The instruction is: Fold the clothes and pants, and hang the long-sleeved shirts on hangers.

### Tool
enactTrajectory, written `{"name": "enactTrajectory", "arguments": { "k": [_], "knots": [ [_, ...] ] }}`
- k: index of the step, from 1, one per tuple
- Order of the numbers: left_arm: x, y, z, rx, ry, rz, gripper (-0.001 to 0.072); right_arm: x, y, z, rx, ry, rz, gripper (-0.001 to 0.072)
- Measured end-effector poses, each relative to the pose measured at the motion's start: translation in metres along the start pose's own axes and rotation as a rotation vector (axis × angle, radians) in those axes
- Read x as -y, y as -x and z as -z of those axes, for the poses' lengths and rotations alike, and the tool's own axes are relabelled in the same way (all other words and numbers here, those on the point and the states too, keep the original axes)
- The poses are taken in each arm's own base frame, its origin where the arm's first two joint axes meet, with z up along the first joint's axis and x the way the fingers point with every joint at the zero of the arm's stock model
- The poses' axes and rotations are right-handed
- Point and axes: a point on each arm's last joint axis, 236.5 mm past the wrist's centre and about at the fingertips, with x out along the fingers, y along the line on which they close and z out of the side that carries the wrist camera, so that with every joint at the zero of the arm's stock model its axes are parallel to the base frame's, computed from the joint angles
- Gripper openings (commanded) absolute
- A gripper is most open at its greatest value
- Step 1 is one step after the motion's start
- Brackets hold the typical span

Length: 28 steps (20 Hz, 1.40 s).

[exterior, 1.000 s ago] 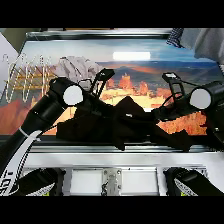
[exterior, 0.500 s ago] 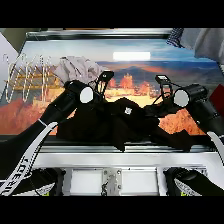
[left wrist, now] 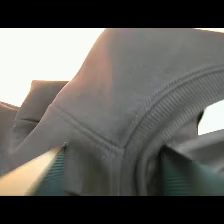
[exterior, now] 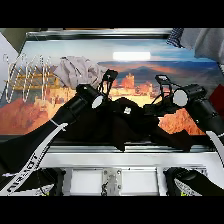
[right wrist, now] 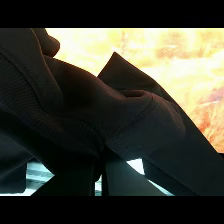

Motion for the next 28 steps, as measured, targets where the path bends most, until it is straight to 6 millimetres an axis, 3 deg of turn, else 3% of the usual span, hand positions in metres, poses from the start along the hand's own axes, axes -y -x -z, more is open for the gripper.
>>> {"name": "enactTrajectory", "arguments": {
  "k": [2,4,6,10,12,14,16,19,24,26,28],
  "knots": [
    [-0.005,-0.002,-0.003,0.008,0.006,-0.007,0.0233,0.000,0.000,0.000,0.000,-0.002,0.000,0.0024],
    [-0.012,0.007,-0.013,0.044,0.025,-0.009,0.0021,0.000,0.001,0.000,0.002,0.000,0.000,0.0024],
    [-0.019,0.031,-0.031,0.111,0.044,-0.002,0.0021,0.003,0.005,-0.002,0.006,0.017,0.014,0.0023],
    [-0.014,0.112,-0.082,0.309,0.030,0.042,0.0021,0.008,0.042,-0.023,0.068,0.094,0.064,0.0023],
    [-0.005,0.165,-0.100,0.405,0.001,0.068,0.0022,0.006,0.078,-0.041,0.138,0.134,0.080,0.0023],
    [0.005,0.211,-0.103,0.455,-0.031,0.090,0.0021,0.002,0.120,-0.052,0.198,0.158,0.087,0.0022],
    [0.014,0.237,-0.085,0.422,-0.064,0.100,0.0021,-0.001,0.151,-0.050,0.222,0.165,0.090,0.0023],
    [0.017,0.228,-0.022,0.220,-0.117,0.076,0.0021,-0.005,0.162,-0.023,0.156,0.177,0.093,0.0023],
    [0.020,0.169,0.103,-0.173,-0.134,0.097,0.0021,-0.012,0.129,0.050,-0.061,0.204,0.110,0.0023],
    [0.024,0.149,0.124,-0.238,-0.100,0.144,0.0021,-0.011,0.112,0.069,-0.131,0.201,0.131,0.0023],
    [0.020,0.128,0.122,-0.245,-0.031,0.168,0.0021,-0.011,0.096,0.075,-0.162,0.196,0.146,0.0023]
  ]
}}
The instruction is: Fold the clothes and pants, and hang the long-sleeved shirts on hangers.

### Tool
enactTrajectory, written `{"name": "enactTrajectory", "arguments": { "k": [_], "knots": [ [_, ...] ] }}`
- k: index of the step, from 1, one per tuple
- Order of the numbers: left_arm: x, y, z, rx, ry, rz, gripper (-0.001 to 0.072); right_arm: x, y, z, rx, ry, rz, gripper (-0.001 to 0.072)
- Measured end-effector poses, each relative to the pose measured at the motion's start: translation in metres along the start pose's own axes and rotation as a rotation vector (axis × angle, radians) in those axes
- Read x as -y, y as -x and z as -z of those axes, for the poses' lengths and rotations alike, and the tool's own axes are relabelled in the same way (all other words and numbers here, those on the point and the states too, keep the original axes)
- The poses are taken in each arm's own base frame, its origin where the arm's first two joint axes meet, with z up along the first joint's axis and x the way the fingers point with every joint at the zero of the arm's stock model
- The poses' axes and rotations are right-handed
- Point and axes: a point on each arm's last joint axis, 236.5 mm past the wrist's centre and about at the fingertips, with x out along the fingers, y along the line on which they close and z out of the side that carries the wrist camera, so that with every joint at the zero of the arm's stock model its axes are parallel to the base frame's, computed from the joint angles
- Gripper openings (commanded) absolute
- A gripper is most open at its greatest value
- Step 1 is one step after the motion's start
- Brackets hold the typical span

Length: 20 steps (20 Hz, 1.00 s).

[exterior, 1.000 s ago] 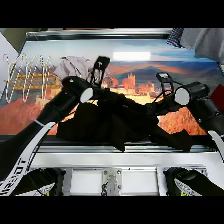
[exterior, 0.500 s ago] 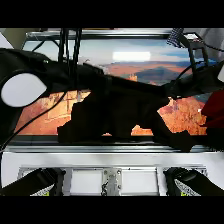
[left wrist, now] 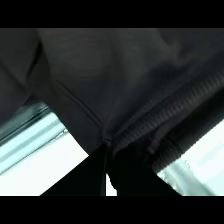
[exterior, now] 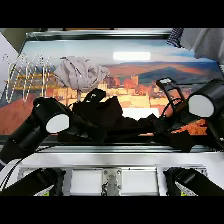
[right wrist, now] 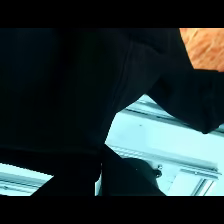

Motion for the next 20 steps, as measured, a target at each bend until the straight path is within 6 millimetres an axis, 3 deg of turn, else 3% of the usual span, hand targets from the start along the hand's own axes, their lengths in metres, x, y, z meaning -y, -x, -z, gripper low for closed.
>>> {"name": "enactTrajectory", "arguments": {
  "k": [4,8,9,10,11,15,18,20],
  "knots": [
    [-0.027,-0.025,-0.028,0.032,0.133,0.020,0.0021,-0.009,-0.020,-0.018,0.024,-0.004,-0.007,0.0024],
    [-0.035,-0.038,-0.033,0.015,0.134,0.024,0.0023,-0.014,-0.034,-0.028,0.016,-0.004,-0.006,0.0024],
    [-0.033,-0.039,-0.032,0.013,0.121,0.028,0.0156,-0.015,-0.036,-0.029,0.014,-0.007,-0.006,0.0024],
    [-0.030,-0.040,-0.031,0.010,0.103,0.031,0.0492,-0.015,-0.039,-0.031,0.011,-0.007,-0.005,0.0024],
    [-0.028,-0.040,-0.030,0.008,0.087,0.033,0.0700,-0.015,-0.040,-0.031,0.007,-0.009,-0.004,0.0024],
    [-0.014,-0.024,-0.033,0.060,0.060,0.089,0.0698,-0.017,-0.043,-0.034,0.007,-0.012,-0.004,0.0025],
    [-0.005,0.005,-0.041,0.148,0.084,0.173,0.0698,-0.017,-0.044,-0.034,0.007,-0.013,-0.004,0.0024],
    [-0.009,0.025,-0.045,0.211,0.116,0.200,0.0697,-0.017,-0.044,-0.035,0.007,-0.013,-0.004,0.0025]
  ]
}}
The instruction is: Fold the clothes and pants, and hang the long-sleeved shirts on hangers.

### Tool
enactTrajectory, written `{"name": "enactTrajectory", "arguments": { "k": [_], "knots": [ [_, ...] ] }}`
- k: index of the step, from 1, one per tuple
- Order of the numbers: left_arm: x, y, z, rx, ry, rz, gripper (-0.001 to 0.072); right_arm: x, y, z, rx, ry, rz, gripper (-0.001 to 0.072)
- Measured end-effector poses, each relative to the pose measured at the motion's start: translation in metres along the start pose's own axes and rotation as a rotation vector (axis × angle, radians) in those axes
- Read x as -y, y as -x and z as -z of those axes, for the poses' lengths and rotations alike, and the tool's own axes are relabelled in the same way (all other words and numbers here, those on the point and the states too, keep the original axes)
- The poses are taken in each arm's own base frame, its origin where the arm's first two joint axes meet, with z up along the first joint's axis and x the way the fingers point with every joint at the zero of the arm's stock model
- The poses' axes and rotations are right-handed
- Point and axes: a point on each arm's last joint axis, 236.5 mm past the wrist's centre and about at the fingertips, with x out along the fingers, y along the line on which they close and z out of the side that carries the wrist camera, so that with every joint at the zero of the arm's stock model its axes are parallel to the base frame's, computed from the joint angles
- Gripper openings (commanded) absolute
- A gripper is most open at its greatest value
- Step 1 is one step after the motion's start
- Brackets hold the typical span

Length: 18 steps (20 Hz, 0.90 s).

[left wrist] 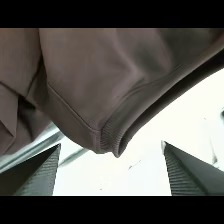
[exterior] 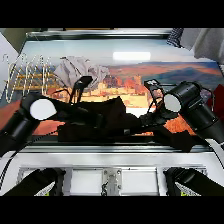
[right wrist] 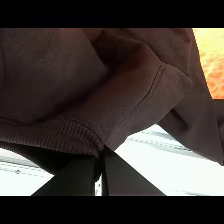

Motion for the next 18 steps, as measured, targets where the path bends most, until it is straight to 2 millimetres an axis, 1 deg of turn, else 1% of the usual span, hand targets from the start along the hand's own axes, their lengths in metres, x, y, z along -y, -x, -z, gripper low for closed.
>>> {"name": "enactTrajectory", "arguments": {
  "k": [1,3,5,6,9,11,15,18],
  "knots": [
    [-0.003,0.009,-0.005,0.032,0.014,0.005,0.0697,0.000,0.000,0.000,0.000,0.000,0.000,0.0025],
    [-0.015,0.026,-0.015,0.094,0.047,-0.004,0.0697,0.000,0.000,0.000,0.000,0.000,0.000,0.0024],
    [-0.036,0.042,-0.027,0.156,0.090,-0.030,0.0697,0.000,0.000,0.000,0.000,0.000,0.000,0.0025],
    [-0.050,0.049,-0.034,0.192,0.115,-0.055,0.0697,0.000,0.000,0.000,0.000,0.000,0.000,0.0024],
    [-0.113,0.067,-0.049,0.264,0.204,-0.192,0.0696,0.000,0.000,0.000,0.000,0.001,0.000,0.0025],
    [-0.165,0.074,-0.052,0.275,0.272,-0.308,0.0696,0.000,0.000,0.000,-0.001,0.001,-0.001,0.0025],
    [-0.264,0.074,-0.046,0.231,0.360,-0.528,0.0696,0.000,0.000,0.000,-0.001,0.001,-0.001,0.0025],
    [-0.325,0.068,-0.047,0.216,0.375,-0.650,0.0687,0.000,0.000,0.000,-0.001,0.001,-0.001,0.0025]
  ]
}}
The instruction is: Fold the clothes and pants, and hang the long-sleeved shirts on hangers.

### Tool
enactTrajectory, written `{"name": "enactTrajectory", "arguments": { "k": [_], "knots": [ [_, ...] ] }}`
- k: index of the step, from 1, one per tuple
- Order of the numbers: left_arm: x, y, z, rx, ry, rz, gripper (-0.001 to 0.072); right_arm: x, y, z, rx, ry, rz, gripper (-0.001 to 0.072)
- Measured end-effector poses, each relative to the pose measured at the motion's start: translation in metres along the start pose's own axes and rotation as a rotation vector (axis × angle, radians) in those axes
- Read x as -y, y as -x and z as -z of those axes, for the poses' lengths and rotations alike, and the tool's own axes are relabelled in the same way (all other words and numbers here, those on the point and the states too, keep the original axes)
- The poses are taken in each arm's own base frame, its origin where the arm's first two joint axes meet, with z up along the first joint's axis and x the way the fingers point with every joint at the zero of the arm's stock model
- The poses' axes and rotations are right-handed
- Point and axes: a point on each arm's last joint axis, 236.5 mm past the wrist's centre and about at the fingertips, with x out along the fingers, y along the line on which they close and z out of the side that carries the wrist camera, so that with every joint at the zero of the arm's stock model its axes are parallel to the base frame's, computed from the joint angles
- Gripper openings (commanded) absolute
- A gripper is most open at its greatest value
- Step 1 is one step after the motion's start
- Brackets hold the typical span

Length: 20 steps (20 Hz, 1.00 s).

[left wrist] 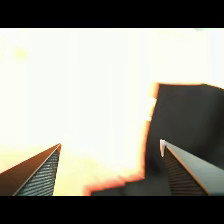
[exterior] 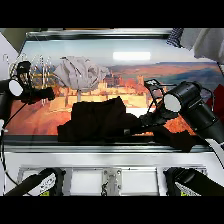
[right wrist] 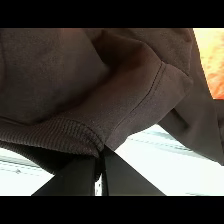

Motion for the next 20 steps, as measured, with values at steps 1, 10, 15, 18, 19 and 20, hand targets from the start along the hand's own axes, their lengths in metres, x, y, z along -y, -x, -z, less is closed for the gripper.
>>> {"name": "enactTrajectory", "arguments": {
  "k": [1,10,15,18,19,20],
  "knots": [
    [-0.011,-0.013,-0.005,0.003,-0.002,-0.031,0.0688,0.000,0.000,0.000,0.000,0.000,0.000,0.0025],
    [-0.088,-0.117,-0.057,-0.030,0.026,-0.174,0.0688,0.000,0.000,0.000,-0.001,0.000,-0.001,0.0025],
    [-0.095,-0.164,-0.056,-0.087,0.001,-0.179,0.0687,0.000,0.000,0.000,-0.001,0.000,0.000,0.0025],
    [-0.096,-0.178,-0.055,-0.097,-0.008,-0.177,0.0688,0.000,0.000,0.000,-0.001,0.000,0.001,0.0024],
    [-0.096,-0.181,-0.055,-0.096,-0.011,-0.177,0.0687,0.000,0.000,0.000,-0.001,0.000,0.001,0.0025],
    [-0.096,-0.182,-0.055,-0.095,-0.011,-0.177,0.0687,0.000,0.000,0.000,-0.001,0.000,0.001,0.0025]
  ]
}}
